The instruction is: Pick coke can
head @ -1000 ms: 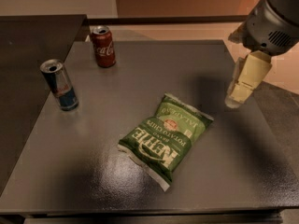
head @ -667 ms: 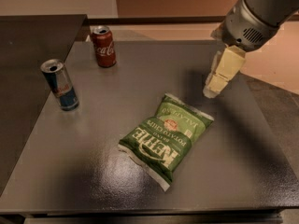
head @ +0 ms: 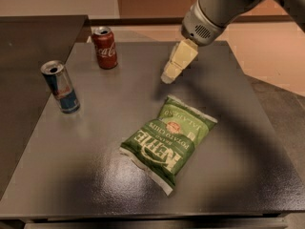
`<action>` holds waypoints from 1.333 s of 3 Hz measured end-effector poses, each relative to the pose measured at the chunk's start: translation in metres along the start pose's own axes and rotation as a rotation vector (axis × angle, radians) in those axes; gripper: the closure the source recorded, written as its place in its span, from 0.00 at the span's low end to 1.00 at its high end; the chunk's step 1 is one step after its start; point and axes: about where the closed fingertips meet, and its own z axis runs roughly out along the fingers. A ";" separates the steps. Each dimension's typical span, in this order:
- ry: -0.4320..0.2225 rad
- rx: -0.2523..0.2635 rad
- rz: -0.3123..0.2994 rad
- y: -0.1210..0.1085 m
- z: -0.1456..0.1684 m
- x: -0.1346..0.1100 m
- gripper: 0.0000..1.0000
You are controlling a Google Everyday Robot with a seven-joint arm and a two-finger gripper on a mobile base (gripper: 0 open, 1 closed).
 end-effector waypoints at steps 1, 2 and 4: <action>-0.045 -0.011 0.012 -0.020 0.030 -0.037 0.00; -0.073 -0.031 0.005 -0.036 0.040 -0.081 0.00; -0.113 -0.071 -0.008 -0.058 0.082 -0.131 0.00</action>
Offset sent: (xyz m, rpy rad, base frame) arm 0.0937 0.1188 0.0554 0.1133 -0.0035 0.0534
